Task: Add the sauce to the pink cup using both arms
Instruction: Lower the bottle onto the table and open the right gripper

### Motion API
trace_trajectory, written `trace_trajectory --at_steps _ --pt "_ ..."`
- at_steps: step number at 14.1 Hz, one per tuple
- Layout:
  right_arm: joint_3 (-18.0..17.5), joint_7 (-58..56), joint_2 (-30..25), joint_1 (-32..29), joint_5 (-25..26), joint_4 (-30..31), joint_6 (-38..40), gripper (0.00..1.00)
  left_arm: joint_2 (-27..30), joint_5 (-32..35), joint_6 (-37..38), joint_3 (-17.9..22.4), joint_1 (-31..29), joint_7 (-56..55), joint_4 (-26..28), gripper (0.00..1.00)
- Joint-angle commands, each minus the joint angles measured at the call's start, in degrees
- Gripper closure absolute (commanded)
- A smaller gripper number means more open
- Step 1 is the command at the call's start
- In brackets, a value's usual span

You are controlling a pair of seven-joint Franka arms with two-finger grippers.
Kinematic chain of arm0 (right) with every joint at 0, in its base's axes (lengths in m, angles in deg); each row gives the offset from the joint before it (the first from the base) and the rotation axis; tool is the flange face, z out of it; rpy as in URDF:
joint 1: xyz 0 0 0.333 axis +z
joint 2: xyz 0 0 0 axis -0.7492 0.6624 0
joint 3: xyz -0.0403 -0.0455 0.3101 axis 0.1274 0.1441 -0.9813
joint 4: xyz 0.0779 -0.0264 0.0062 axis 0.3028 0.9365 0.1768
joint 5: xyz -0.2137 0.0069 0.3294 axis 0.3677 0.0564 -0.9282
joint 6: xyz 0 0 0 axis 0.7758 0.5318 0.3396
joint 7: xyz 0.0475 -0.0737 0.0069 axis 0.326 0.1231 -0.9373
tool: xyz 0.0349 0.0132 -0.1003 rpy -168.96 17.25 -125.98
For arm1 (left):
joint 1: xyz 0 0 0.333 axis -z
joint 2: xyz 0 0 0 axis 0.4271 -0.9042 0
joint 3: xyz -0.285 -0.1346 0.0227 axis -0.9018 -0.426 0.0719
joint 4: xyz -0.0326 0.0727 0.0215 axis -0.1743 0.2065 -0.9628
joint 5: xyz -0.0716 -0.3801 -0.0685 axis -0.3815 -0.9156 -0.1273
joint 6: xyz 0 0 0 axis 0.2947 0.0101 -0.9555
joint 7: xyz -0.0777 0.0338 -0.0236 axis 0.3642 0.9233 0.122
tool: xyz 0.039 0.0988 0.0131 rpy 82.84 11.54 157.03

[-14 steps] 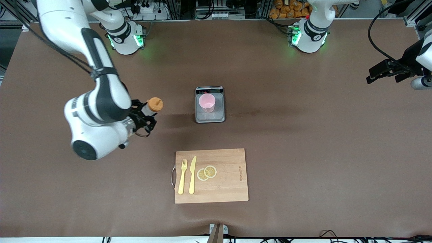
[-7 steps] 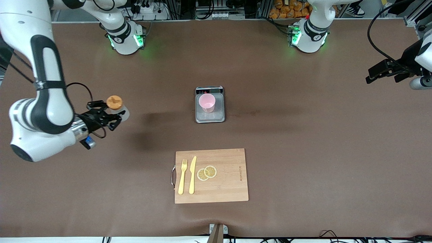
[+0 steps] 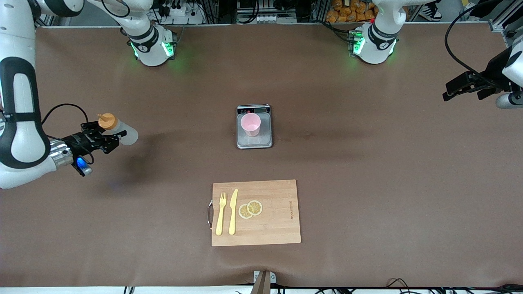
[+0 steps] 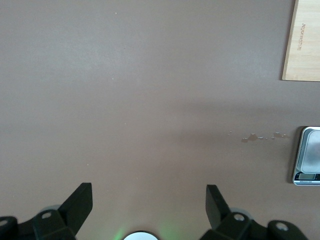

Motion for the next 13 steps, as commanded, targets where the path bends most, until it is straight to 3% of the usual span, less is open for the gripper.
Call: trace_trajectory --at_steps 1,9,13 --pt "-0.94 -6.27 3.32 -3.12 0.22 -0.46 0.33 0.47 1.29 0.08 0.28 0.0 0.07 -0.3 0.76 0.0" --pt "-0.86 -10.68 6.93 -7.34 4.79 -1.61 -6.69 0.49 1.29 0.08 0.28 0.09 -0.1 -0.3 0.94 0.0" --pt "-0.86 -10.15 8.08 -7.17 4.62 -1.26 -6.87 0.48 1.29 0.08 0.37 0.09 -0.1 -0.22 1.12 0.0"
